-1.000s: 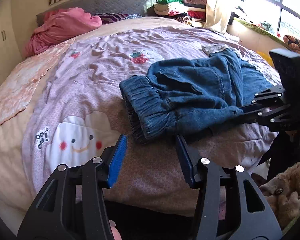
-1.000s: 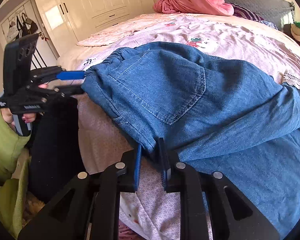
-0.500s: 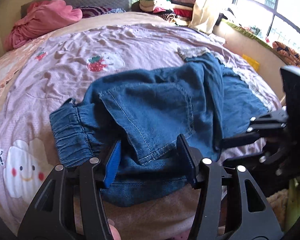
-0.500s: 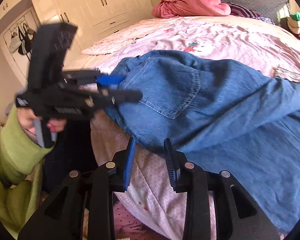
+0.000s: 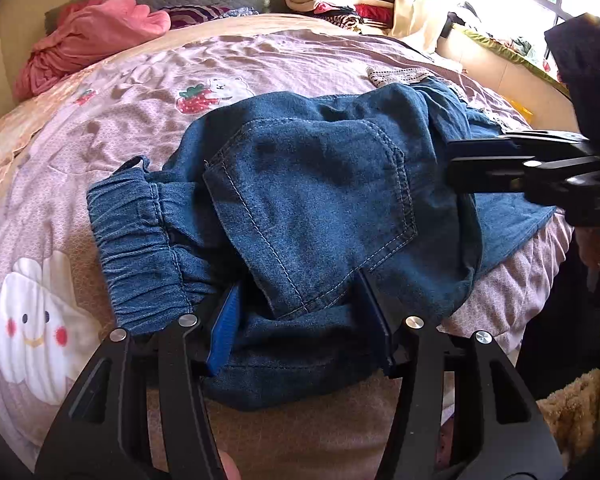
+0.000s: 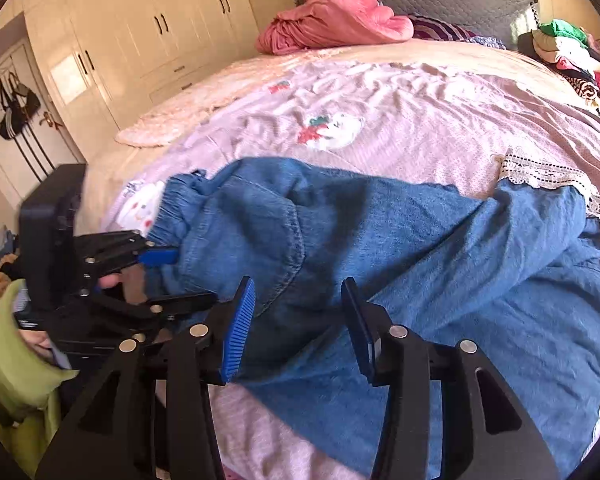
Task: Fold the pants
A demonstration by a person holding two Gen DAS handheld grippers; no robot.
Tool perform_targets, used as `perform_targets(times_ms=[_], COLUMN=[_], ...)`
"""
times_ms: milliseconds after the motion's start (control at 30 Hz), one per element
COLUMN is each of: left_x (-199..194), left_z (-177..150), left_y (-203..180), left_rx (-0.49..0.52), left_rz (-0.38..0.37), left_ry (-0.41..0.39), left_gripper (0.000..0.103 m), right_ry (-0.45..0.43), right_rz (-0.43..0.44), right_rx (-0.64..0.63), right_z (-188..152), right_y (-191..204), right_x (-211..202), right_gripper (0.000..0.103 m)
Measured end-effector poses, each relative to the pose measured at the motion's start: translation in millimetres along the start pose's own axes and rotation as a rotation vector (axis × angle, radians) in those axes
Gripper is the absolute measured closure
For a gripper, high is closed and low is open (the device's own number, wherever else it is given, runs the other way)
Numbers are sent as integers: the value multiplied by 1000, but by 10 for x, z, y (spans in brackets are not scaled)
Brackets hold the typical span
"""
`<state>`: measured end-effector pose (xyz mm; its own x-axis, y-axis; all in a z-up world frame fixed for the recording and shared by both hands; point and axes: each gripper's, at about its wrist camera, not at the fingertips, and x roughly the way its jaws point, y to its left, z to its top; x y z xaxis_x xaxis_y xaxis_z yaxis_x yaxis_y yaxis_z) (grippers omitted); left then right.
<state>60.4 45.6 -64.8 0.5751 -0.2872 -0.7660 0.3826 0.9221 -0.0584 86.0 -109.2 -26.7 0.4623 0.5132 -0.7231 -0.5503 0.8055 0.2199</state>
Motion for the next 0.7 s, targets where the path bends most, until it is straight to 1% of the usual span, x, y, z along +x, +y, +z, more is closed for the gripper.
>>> perform_targets(times_ms=[67, 100, 133, 233, 300, 367, 400, 467, 567, 667, 700], left_x=[7, 11, 18, 39, 21, -62, -133, -258, -420, -488, -476], left_z=[-3, -1, -2, 1, 8, 21, 36, 88, 200, 316, 367], left_y=[-4, -5, -4, -8, -11, -7, 4, 6, -44, -207, -274], left_rx=[0, 1, 2, 1, 3, -7, -21, -40, -57, -10, 5], left_rz=[5, 6, 6, 12, 12, 2, -13, -38, -85, -110, -121], left_ry=[-3, -5, -8, -22, -38, -54, -66, -96, -135, -158, -157], left_gripper=[57, 57, 57, 56, 56, 56, 56, 55, 48, 44, 41], right_ry=[60, 88, 93, 68, 43, -19, -49, -89, -124, -136, -133], right_rz=[-47, -53, -50, -36, -6, 31, 31, 13, -23, -83, -100], right_rx=[24, 46, 67, 89, 109, 136, 145, 164, 193, 215, 221], right_z=[-49, -87, -113, -187, -176, -152, -141, -117, -67, 4, 35], right_y=[-37, -81, -121, -140, -150, -187, -215, -300, -462, -643, -706], right_x=[132, 201, 242, 211, 100, -110, -225, -402, -596, -697, -701], right_gripper=[59, 59, 59, 59, 59, 59, 57, 52, 48, 45, 41])
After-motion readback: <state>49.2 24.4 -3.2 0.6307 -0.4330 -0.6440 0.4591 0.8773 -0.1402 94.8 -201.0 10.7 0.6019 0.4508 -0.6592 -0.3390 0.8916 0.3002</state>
